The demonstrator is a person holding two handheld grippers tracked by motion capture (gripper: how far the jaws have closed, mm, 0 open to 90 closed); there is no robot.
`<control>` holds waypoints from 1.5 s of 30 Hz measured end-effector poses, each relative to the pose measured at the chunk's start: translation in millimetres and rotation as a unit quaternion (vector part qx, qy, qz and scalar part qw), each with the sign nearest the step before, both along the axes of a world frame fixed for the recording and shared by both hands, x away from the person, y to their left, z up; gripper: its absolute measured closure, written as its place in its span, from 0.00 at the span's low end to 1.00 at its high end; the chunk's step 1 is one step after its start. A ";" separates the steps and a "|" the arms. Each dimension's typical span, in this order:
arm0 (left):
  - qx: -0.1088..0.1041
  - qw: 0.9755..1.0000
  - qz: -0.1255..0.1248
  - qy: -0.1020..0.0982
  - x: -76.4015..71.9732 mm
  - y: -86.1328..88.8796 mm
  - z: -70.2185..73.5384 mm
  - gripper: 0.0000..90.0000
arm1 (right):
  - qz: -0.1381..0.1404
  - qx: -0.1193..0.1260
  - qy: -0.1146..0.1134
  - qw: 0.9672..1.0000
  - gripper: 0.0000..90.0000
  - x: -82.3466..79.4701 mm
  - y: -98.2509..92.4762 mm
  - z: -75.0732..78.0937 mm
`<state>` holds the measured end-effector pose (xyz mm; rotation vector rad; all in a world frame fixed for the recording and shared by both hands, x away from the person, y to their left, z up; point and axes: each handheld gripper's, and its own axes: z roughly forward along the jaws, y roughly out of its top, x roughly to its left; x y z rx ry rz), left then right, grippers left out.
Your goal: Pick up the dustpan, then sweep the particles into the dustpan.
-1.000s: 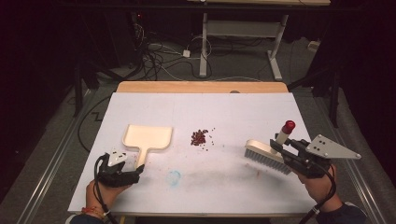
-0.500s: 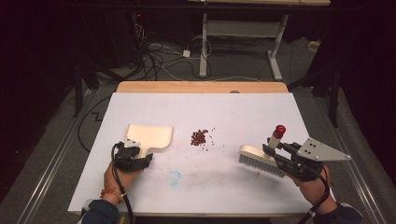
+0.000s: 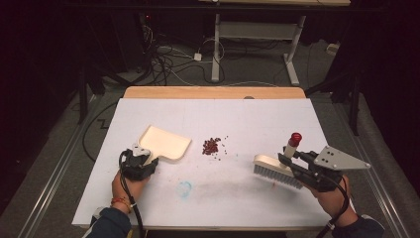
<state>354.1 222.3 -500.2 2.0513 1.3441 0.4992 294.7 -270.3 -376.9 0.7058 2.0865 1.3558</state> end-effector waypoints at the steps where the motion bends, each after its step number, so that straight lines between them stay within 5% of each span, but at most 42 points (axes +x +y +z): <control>1: 0.001 1.000 -0.006 -0.001 0.2 1.0 0.1 0.70 | 0.001 -0.003 0.000 1.000 0.78 1.2 1.5 0.1; 10: 0.028 0.999 -0.043 -0.010 -5.1 5.5 15.5 0.71 | 0.003 -0.009 0.004 1.000 0.78 3.8 3.9 -1.7; 16: 0.013 0.998 -0.055 -0.017 -13.9 8.3 26.3 0.71 | 0.004 -0.015 0.005 1.000 0.78 6.9 2.5 -5.5; 25: 0.008 0.996 -0.088 0.001 -24.4 11.2 34.7 0.71 | -0.011 -0.003 0.006 1.000 0.78 16.1 -5.5 -4.8; 35: 0.017 0.990 -0.136 0.018 -49.8 1.5 37.5 0.71 | -0.018 -0.003 0.009 1.000 0.78 24.0 -4.8 -7.4; 45: 0.021 0.987 -0.158 0.022 -61.3 -14.7 34.8 0.70 | -0.020 -0.014 0.010 1.000 0.78 30.0 4.6 -12.5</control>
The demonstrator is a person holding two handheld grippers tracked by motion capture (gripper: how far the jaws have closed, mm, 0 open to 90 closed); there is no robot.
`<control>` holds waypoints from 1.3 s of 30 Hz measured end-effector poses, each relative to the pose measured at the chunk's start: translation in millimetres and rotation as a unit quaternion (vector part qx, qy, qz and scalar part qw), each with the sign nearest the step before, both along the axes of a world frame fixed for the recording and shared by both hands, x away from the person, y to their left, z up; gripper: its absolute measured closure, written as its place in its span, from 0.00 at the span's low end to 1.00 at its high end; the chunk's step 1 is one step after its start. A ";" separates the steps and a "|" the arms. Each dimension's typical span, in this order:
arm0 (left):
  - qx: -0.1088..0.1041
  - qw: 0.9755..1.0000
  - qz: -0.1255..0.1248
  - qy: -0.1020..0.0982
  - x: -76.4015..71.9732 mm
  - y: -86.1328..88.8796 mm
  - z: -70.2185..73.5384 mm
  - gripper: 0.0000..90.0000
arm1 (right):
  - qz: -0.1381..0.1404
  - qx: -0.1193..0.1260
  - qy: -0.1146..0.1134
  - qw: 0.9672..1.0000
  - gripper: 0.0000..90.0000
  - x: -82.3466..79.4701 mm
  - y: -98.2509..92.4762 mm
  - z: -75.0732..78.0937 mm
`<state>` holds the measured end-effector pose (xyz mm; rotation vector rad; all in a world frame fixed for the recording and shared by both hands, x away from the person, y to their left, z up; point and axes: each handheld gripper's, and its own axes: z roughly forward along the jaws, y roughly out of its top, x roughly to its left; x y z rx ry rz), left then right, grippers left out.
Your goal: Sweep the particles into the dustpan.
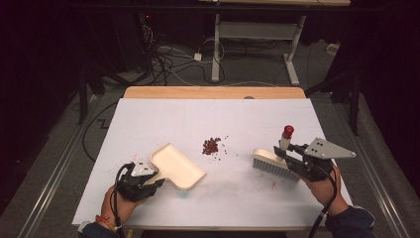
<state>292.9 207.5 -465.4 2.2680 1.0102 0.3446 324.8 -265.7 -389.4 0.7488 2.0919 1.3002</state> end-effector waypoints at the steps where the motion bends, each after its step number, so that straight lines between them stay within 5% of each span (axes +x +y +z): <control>1: 0.000 1.000 0.000 0.000 0.0 0.0 0.0 0.70 | 0.000 0.000 0.000 1.000 0.78 0.0 0.0 0.0; 12: 0.005 1.000 -0.010 -0.002 -0.2 -8.2 -1.6 0.70 | -0.024 -0.001 -0.008 1.000 0.78 42.8 20.2 3.1; 18: 0.000 1.000 -0.014 0.000 1.7 -8.7 -2.6 0.70 | -0.050 0.007 -0.007 0.999 0.78 85.0 51.0 3.1; 28: -0.002 1.000 -0.019 0.001 2.4 -10.0 -3.6 0.70 | -0.083 0.006 -0.015 0.996 0.78 126.5 90.5 -0.4; 39: -0.001 1.000 -0.019 -0.002 4.6 -15.0 -4.7 0.70 | -0.083 0.018 0.001 0.996 0.78 135.5 114.5 -13.1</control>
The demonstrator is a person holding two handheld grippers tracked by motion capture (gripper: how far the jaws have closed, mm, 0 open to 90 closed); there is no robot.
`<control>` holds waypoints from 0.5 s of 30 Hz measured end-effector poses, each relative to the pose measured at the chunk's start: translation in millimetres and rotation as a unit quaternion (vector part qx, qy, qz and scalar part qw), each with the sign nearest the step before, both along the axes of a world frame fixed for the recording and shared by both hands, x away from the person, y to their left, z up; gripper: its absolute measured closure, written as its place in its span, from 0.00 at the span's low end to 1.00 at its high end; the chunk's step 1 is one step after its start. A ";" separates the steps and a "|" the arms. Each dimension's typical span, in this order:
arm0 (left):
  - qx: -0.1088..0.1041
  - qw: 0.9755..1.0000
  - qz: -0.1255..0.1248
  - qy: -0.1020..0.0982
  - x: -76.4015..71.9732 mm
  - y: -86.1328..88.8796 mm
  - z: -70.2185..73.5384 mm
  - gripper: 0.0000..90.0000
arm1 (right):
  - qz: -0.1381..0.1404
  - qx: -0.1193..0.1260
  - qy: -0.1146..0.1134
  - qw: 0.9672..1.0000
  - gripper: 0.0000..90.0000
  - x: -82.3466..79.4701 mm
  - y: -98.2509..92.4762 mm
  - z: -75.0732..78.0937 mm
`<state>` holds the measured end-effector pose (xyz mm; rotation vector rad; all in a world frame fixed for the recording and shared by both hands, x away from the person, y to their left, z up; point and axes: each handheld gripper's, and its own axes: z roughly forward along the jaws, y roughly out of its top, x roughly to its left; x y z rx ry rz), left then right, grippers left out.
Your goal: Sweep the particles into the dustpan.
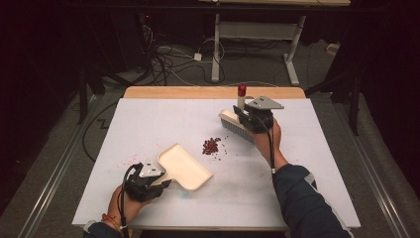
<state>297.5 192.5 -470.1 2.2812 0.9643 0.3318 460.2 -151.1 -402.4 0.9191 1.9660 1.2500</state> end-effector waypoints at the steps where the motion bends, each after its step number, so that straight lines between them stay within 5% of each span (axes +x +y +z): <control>1: 0.002 1.000 0.000 -0.001 0.7 -1.9 0.0 0.70 | 0.004 0.001 -0.002 1.000 0.78 -1.9 2.6 -1.3; 15: 0.008 1.000 -0.001 -0.006 7.8 -18.4 -0.4 0.70 | 0.039 0.002 0.004 0.999 0.77 -27.1 23.3 -8.4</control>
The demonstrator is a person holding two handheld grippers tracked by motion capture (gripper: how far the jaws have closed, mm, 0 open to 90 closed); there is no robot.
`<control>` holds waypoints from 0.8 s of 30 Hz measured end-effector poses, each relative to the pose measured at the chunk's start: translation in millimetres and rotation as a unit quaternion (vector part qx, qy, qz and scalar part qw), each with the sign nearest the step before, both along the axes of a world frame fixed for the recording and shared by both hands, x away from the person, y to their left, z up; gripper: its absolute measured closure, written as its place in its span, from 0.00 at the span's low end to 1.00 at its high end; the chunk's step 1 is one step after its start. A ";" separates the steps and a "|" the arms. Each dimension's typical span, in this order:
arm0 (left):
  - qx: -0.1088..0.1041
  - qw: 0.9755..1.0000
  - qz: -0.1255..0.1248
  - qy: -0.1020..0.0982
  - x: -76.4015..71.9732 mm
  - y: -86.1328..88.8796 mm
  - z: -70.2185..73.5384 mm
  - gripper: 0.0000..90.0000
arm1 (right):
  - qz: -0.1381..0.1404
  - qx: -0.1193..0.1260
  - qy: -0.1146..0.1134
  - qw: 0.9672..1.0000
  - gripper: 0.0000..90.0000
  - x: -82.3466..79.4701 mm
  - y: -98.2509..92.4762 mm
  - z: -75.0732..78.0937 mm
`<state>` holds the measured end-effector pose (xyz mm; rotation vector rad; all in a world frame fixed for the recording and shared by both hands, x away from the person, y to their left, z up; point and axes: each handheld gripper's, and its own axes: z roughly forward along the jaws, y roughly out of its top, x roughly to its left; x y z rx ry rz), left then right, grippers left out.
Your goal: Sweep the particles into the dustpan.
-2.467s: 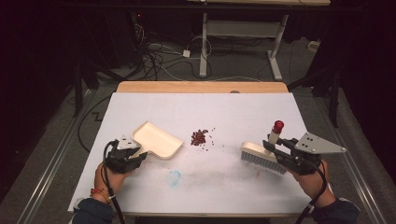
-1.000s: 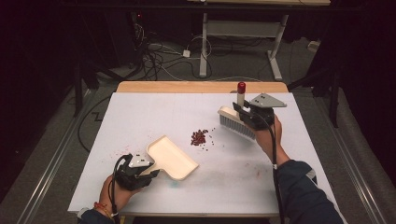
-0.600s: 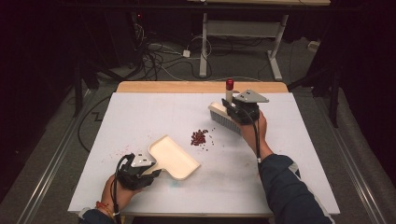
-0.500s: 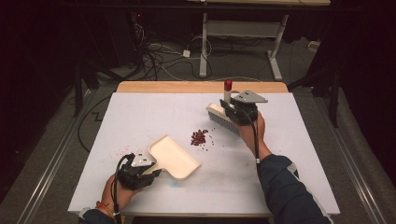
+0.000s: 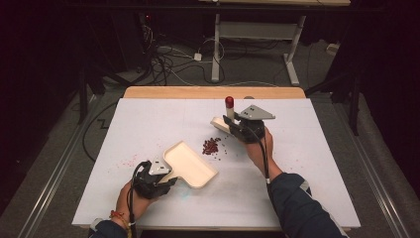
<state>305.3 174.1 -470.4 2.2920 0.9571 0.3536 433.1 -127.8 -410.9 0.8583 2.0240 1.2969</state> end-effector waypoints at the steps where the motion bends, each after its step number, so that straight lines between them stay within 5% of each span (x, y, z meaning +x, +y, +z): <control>1: 0.001 1.000 0.000 -0.001 0.1 -1.1 -0.1 0.70 | 0.000 0.000 0.000 1.000 0.77 0.0 0.0 0.0; 24: -0.007 1.000 0.006 0.012 8.6 -20.5 -6.4 0.70 | 0.055 0.007 0.012 0.998 0.75 -35.9 27.7 -4.3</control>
